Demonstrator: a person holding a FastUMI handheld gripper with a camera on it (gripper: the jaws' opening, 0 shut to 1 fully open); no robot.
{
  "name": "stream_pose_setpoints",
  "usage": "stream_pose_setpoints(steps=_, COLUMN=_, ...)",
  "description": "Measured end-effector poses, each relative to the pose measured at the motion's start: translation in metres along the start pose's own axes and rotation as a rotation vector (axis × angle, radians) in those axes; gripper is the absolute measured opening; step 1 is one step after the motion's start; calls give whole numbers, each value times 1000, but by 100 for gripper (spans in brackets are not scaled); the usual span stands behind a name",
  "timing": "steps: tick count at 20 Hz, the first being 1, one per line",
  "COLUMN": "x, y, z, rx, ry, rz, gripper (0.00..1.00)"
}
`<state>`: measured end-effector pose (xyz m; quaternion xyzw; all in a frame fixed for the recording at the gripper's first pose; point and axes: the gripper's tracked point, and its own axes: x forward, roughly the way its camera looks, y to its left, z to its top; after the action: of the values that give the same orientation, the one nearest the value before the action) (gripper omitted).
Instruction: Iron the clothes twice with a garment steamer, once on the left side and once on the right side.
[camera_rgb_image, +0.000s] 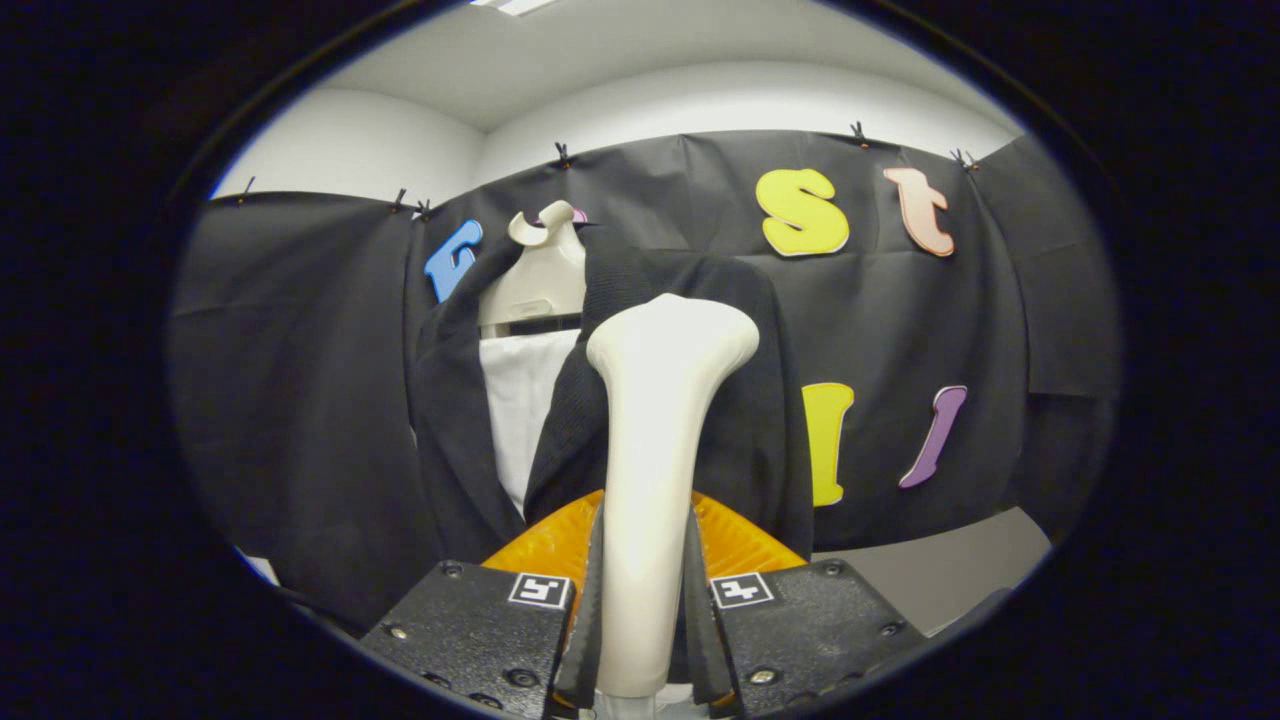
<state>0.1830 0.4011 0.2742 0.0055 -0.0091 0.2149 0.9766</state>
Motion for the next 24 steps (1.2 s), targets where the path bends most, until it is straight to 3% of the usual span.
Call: stream_pose_setpoints(steps=24, x=-18, y=-8, z=-125, rx=3, ry=216, rz=-1, gripper=38)
